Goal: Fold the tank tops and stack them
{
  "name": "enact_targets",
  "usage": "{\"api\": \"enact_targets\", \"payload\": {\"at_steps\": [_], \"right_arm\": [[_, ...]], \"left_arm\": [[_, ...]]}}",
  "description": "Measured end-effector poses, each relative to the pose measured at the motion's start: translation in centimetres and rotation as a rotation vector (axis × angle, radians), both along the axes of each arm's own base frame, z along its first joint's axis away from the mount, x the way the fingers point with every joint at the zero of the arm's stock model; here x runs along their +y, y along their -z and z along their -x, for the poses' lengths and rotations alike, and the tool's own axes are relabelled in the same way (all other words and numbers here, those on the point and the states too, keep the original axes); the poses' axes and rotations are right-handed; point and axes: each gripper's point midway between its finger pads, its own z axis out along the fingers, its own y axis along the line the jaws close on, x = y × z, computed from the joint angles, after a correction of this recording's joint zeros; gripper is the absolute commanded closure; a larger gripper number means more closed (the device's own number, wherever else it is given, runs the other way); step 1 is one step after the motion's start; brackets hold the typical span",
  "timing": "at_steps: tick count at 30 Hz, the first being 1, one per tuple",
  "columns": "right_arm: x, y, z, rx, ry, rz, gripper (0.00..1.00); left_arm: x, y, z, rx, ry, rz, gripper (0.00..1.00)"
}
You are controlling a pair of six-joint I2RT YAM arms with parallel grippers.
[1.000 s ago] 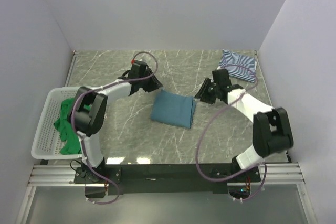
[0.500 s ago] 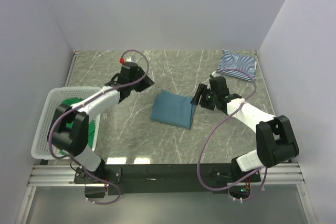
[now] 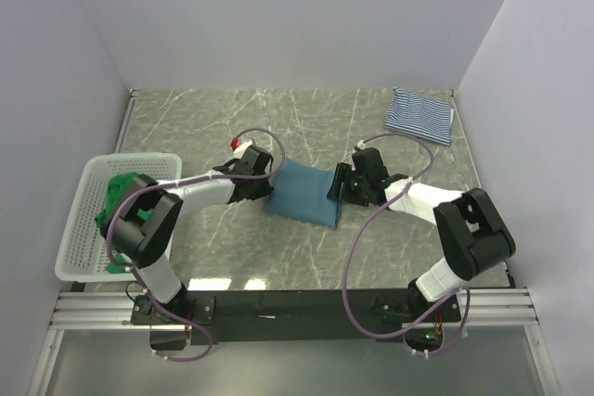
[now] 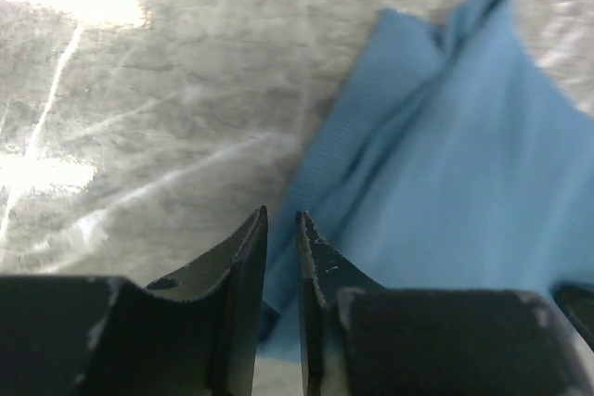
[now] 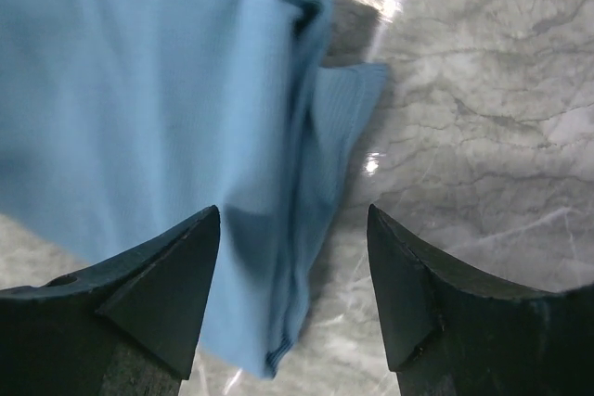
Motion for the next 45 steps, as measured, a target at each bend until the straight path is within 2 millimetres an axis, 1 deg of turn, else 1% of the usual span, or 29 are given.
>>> {"api": "enact_targets", "payload": {"at_steps": [2, 3, 9, 11, 12, 13, 15, 16, 17, 19, 21, 22, 24, 26, 27, 29, 31, 32, 35, 37, 40, 43, 45], "right_arm": [[0.0, 0.8, 0.0, 0.016, 0.008, 0.004, 0.3], [0.1, 0.6, -0.3, 0.004, 0.012, 0.0, 0.3], [0.8, 0.8, -0.7, -0.013, 0.02, -0.047, 0.4], [1.4, 0.8, -0.8, -0.016, 0.012, -0.076, 0.48], [1.6, 0.9, -0.9, -0.015, 0.011, -0.086, 0.53], [1.9, 1.0, -1.0, -0.014, 0.006, -0.101, 0.68], [2.2, 1.3, -1.1, -0.005, -0.002, -0.125, 0.84], [2.3, 1.6, -1.0, 0.008, -0.003, -0.137, 0.97], [2.4, 1.6, -1.1, 0.015, -0.005, -0.151, 1.0], [2.4, 1.6, -1.4, 0.027, -0.003, -0.174, 1.0], [2.3, 1.5, -1.9, 0.034, -0.002, -0.192, 1.0], [2.2, 1.4, -2.1, 0.037, -0.001, -0.2, 1.0], [1.9, 1.1, -2.7, 0.038, 0.004, -0.21, 1.0], [1.5, 0.6, -3.4, 0.037, 0.009, -0.212, 1.0], [1.3, 0.2, -3.9, 0.03, 0.011, -0.212, 1.0], [0.9, -1.0, -5.5, 0.008, 0.009, -0.207, 1.0], [0.5, -2.4, -7.5, -0.025, 0.006, -0.196, 1.0], [0.3, -3.1, -8.7, -0.045, 0.002, -0.191, 1.0], [-0.6, -4.6, -11.8, -0.086, -0.004, -0.17, 1.0], [-1.5, -5.3, -13.9, -0.099, -0.006, -0.15, 1.0], [-2.9, -5.9, -16.9, -0.115, -0.006, -0.129, 1.0], [-4.2, -5.5, -19.3, -0.105, -0.01, -0.111, 1.0], [-4.9, -5.2, -20.6, -0.091, -0.013, -0.097, 1.0]], "left_arm": [[0.2, 0.9, 0.1, 0.014, -0.003, -0.02, 0.77], [0.3, 1.5, 0.2, 0.022, -0.004, -0.034, 0.78], [-1.3, 1.6, -0.7, -0.021, 0.007, -0.04, 0.8], [-1.9, 1.6, -0.9, -0.036, 0.011, -0.032, 0.81], [-2.1, 1.6, -1.1, -0.043, 0.01, -0.026, 0.81], [-2.4, 1.6, -1.1, -0.048, 0.012, -0.02, 0.8], [-2.7, 1.5, -1.2, -0.055, 0.015, -0.013, 0.78], [-2.7, 1.5, -1.2, -0.056, 0.016, -0.013, 0.75], [-2.8, 1.4, -1.2, -0.056, 0.016, -0.012, 0.73], [-2.8, 1.3, -1.2, -0.052, 0.02, -0.014, 0.66], [-2.4, 1.0, -1.2, -0.035, 0.021, -0.024, 0.62], [-2.0, 0.9, -1.3, -0.023, 0.018, -0.033, 0.59], [-0.7, 0.3, -1.4, 0.001, 0.003, -0.044, 0.58], [0.7, -1.1, -2.1, 0.001, -0.025, -0.041, 0.57], [1.3, -2.3, -2.6, -0.012, -0.039, -0.034, 0.57], [2.0, -5.4, -3.7, -0.061, -0.059, -0.007, 0.57], [1.8, -8.8, -4.0, -0.12, -0.052, 0.04, 0.57], [1.5, -10.7, -3.8, -0.155, -0.039, 0.072, 0.57], [0.8, -14.5, -2.5, -0.22, 0.003, 0.149, 0.57], [0.8, -15.7, -1.3, -0.239, 0.029, 0.184, 0.57], [1.0, -15.8, 0.4, -0.23, 0.059, 0.206, 0.57], [1.3, -14.5, 2.0, -0.188, 0.089, 0.195, 0.57], [1.5, -13.8, 2.7, -0.157, 0.104, 0.183, 0.57]]}}
